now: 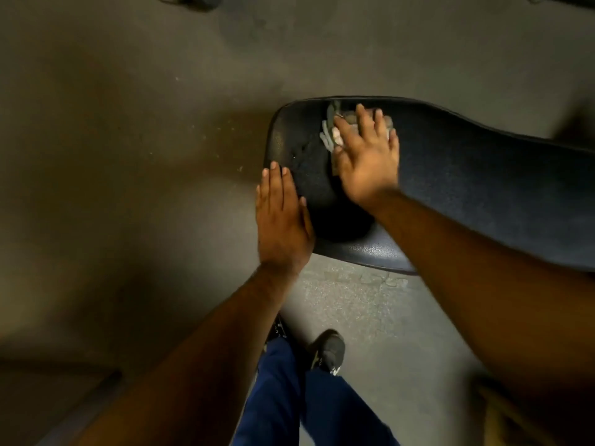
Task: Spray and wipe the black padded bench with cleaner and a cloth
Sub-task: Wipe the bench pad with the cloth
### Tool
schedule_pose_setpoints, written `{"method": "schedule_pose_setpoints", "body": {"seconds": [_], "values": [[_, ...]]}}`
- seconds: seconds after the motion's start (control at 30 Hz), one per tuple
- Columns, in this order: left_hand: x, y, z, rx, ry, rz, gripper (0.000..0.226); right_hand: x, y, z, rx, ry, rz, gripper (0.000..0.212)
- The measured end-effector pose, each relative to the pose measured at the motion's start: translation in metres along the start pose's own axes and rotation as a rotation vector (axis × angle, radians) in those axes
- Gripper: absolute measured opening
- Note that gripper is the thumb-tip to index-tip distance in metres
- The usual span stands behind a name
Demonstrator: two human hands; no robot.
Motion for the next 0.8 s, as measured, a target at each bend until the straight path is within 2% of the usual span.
{"method": "schedule_pose_setpoints", "body": {"seconds": [0.03,0.13,0.17,0.27,0.3,0.37,0.4,0.43,0.5,0.53,0.63,0.67,0.77,0.8], "values": [[0.0,0.001,0.0,0.008,-0.004,-0.005,0.054,0.0,-0.016,-0.003,0.027,0.003,0.007,0.055],[0.0,0.002,0.001,0.024,-0.017,0.007,0.056,0.0,-0.04,-0.005,0.081,-0.026,0.411,0.052],[-0.001,0.001,0.0,0.018,-0.018,0.017,0.055,-0.013,-0.032,0.0,0.08,-0.011,0.412,0.052],[-0.003,0.0,0.0,-0.007,-0.001,0.035,0.054,-0.048,-0.026,0.003,0.047,0.01,0.118,0.052],[-0.003,0.0,0.0,-0.01,-0.004,0.035,0.054,-0.045,-0.039,0.001,0.075,0.013,0.183,0.051],[-0.002,0.001,0.0,-0.02,-0.027,0.041,0.054,-0.038,-0.052,-0.003,0.109,-0.007,0.492,0.047],[0.0,0.001,0.0,-0.03,-0.033,0.047,0.055,-0.042,-0.049,-0.001,0.11,-0.02,0.586,0.046],[-0.001,0.002,0.0,-0.044,-0.033,0.048,0.055,-0.052,-0.043,0.003,0.105,-0.026,0.56,0.046],[-0.003,0.005,0.003,-0.061,-0.023,0.055,0.055,-0.064,-0.043,0.006,0.066,-0.034,0.354,0.046],[-0.002,0.006,0.003,-0.056,-0.024,0.062,0.056,-0.061,-0.051,0.002,0.086,-0.03,0.332,0.045],[-0.003,0.008,0.004,-0.043,-0.058,0.084,0.057,-0.039,-0.067,-0.006,0.143,-0.026,0.698,0.045],[-0.004,0.008,0.006,-0.036,-0.07,0.083,0.058,-0.046,-0.062,-0.002,0.14,-0.027,0.735,0.047],[-0.007,0.007,0.015,-0.006,-0.093,0.094,0.057,-0.071,-0.058,0.005,0.109,-0.029,0.416,0.049],[-0.004,0.008,0.022,0.002,-0.087,0.101,0.056,-0.062,-0.064,0.002,0.119,-0.029,0.391,0.047]]}}
Point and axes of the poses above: each hand's wrist, its own x-axis away from the middle knuckle, its own z-axis out of the back of the hand, y = z × x, the point moved 4 cm from there along -x, towards the middle knuckle, and after that the axes turned 10 degrees about x, right-handed, at the moved point
